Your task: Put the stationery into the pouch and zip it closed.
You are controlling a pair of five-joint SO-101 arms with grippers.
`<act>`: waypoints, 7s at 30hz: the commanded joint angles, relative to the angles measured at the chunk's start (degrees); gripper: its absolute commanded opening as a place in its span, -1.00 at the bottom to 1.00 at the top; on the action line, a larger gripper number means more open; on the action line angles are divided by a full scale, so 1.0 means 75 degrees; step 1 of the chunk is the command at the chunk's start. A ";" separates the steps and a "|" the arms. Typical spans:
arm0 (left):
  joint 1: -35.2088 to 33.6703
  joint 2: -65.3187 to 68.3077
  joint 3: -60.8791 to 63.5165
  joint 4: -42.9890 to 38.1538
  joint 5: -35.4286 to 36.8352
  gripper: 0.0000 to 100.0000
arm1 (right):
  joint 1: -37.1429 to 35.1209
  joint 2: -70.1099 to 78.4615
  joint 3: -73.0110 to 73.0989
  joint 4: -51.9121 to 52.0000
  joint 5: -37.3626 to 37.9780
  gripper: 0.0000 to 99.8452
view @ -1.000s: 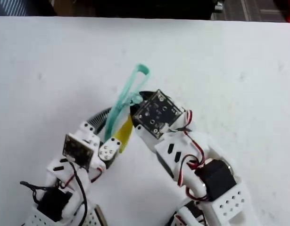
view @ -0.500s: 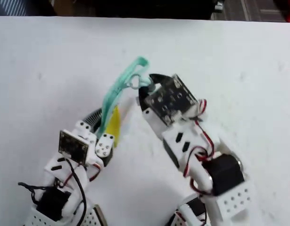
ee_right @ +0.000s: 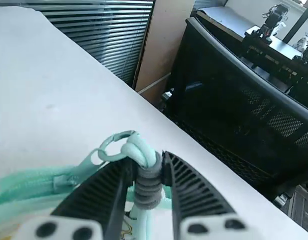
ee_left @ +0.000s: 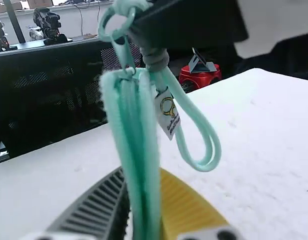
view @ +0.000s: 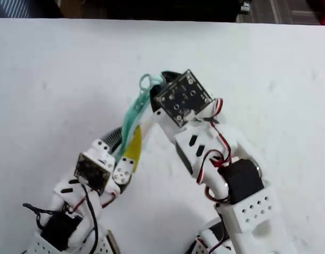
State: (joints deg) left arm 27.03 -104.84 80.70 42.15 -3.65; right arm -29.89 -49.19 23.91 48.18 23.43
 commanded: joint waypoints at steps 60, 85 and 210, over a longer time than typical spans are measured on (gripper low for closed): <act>-0.0440 0.0053 0.0809 -0.2508 -0.0129 -0.96 | 0.4108 -0.0311 -0.0258 0.1811 -0.0094 -0.35; -0.0568 0.5175 -0.1723 -0.5673 -0.2450 -0.95 | 0.5023 -0.0322 0.7572 -0.4366 -0.1301 -0.95; -0.3475 1.6088 -0.8709 0.1254 0.0141 -0.95 | 0.5480 0.5515 0.3012 -0.1858 -0.1067 -0.97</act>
State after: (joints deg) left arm 0.22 15.60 19.43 49.36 -3.12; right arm 11.69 -7.60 49.49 33.32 14.99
